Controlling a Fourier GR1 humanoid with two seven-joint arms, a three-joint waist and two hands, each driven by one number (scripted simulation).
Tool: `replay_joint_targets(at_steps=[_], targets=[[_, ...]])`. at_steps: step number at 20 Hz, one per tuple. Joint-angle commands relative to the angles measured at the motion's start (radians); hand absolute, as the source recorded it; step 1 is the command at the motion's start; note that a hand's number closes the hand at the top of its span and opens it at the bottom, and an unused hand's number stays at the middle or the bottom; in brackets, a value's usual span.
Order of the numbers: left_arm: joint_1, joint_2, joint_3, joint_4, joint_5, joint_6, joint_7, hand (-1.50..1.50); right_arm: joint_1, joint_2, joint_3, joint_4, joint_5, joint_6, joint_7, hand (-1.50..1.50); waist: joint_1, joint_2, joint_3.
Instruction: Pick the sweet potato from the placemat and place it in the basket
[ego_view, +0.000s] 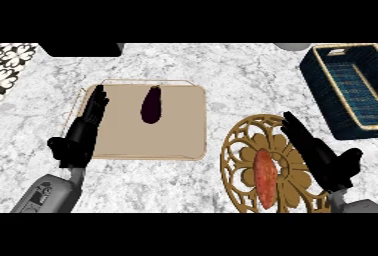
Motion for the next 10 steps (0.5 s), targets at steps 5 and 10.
replay_joint_targets(at_steps=[5,10], targets=[[-0.002,0.084,0.067,0.044,0.039,-0.036,0.13,0.0,-0.269,0.013,-0.213,-0.012,-0.261,0.242,-0.159,1.5,0.042,0.033,0.006],[-0.032,0.105,0.068,0.062,0.091,-0.097,0.235,0.0,-0.333,-0.072,0.032,-0.202,0.185,0.305,-0.377,-1.5,0.029,0.021,0.002]])
